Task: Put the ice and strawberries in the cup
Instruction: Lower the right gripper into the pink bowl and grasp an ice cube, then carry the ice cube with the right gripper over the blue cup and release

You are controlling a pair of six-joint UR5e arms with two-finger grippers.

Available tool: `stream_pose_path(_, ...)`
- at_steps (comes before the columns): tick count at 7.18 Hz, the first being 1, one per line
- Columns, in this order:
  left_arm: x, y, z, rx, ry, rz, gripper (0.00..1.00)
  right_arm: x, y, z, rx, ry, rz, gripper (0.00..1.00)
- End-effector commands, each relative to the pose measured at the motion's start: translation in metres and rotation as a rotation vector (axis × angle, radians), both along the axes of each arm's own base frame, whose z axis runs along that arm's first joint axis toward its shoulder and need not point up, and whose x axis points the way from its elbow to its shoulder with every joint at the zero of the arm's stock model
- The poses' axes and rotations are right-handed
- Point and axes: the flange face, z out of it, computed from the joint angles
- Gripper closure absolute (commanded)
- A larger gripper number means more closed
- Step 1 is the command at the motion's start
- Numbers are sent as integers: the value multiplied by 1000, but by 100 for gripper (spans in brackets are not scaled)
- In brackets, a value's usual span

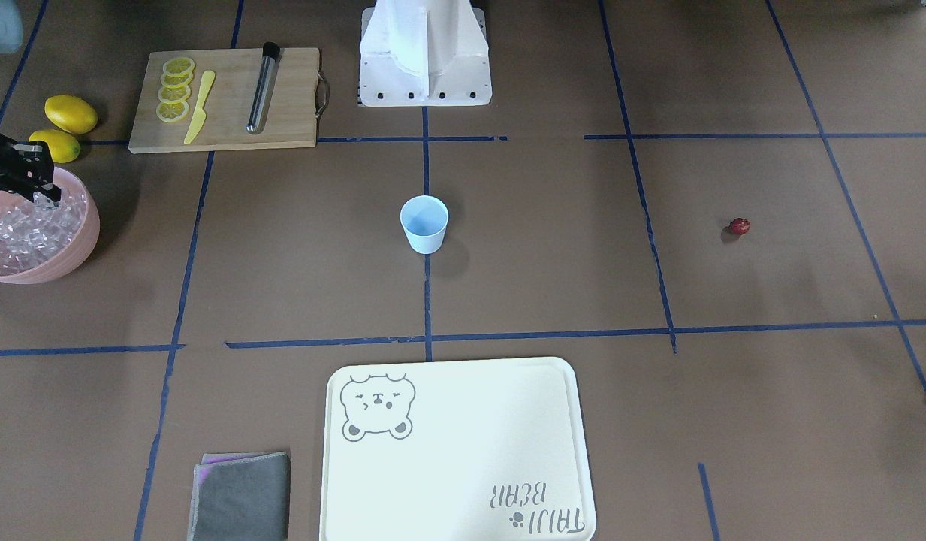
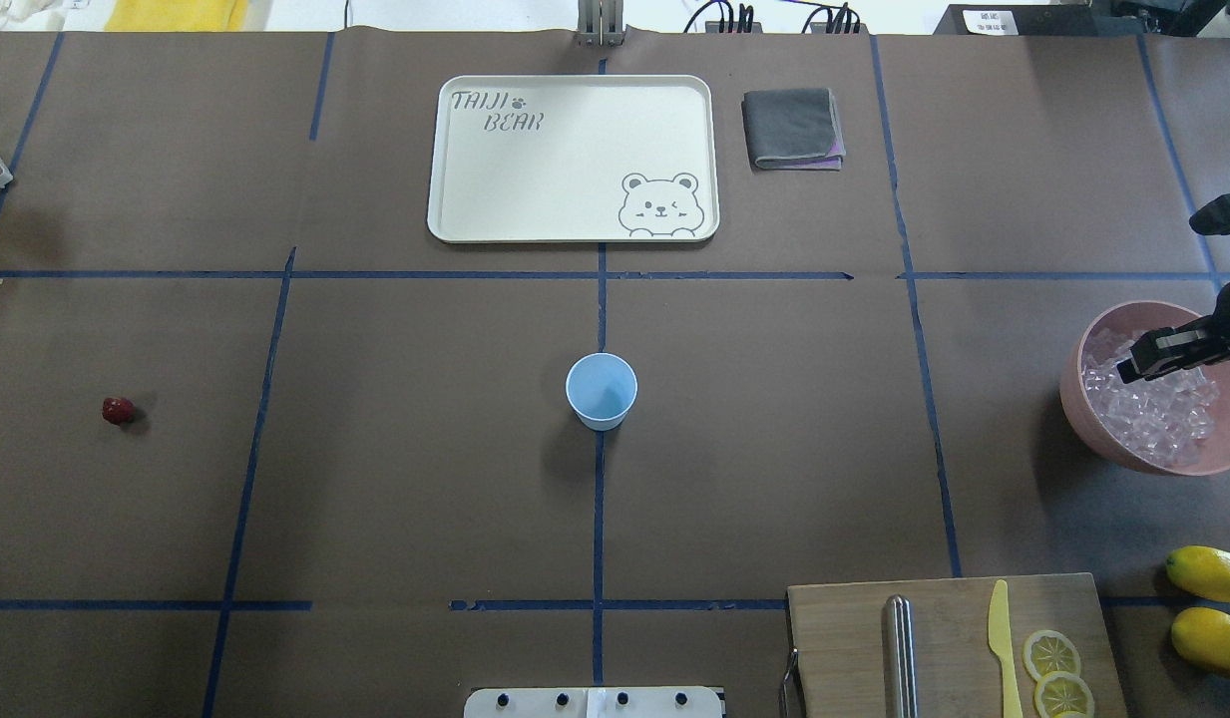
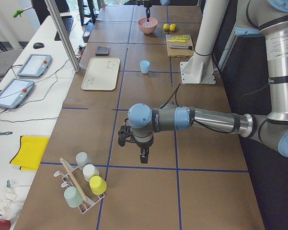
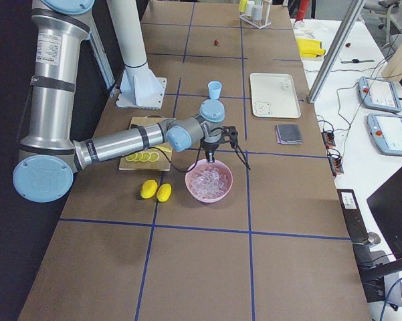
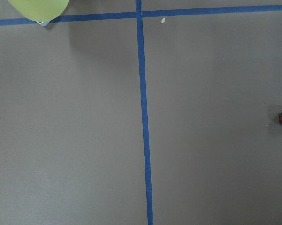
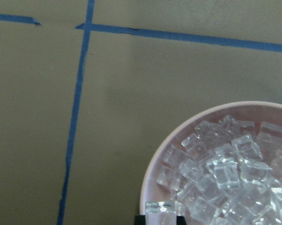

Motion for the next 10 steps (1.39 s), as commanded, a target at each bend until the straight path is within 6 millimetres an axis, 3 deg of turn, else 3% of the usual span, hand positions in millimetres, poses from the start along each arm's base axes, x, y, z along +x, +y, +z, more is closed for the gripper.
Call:
stream_pose_path(1, 1, 0, -1, 1, 16, -2, 0, -17, -16, -66, -8, -85, 69, 100)
stream_pose_path(2, 1, 0, -2, 2, 16, -2, 0, -44, -23, -100, -45, -126, 95, 100)
stream_pose_path(4, 1, -2, -3, 23, 14, -3, 0, -152, -11, -190, -121, -194, 135, 100)
stream_pose_path(6, 1, -1, -1, 25, 13, 3, 0, -287, 16, -271, -185, -236, 253, 100)
stream_pose_path(7, 1, -1, 0, 25, 15, 3, 0, -326, 25, -291, -205, -244, 265, 99)
stream_pose_path(8, 1, -1, -1, 30, 13, 6, 0, -354, 21, -308, -231, -245, 269, 98)
stream_pose_path(10, 1, 0, -1, 41, 13, 5, 0, -385, 13, -317, -213, -227, 295, 97)
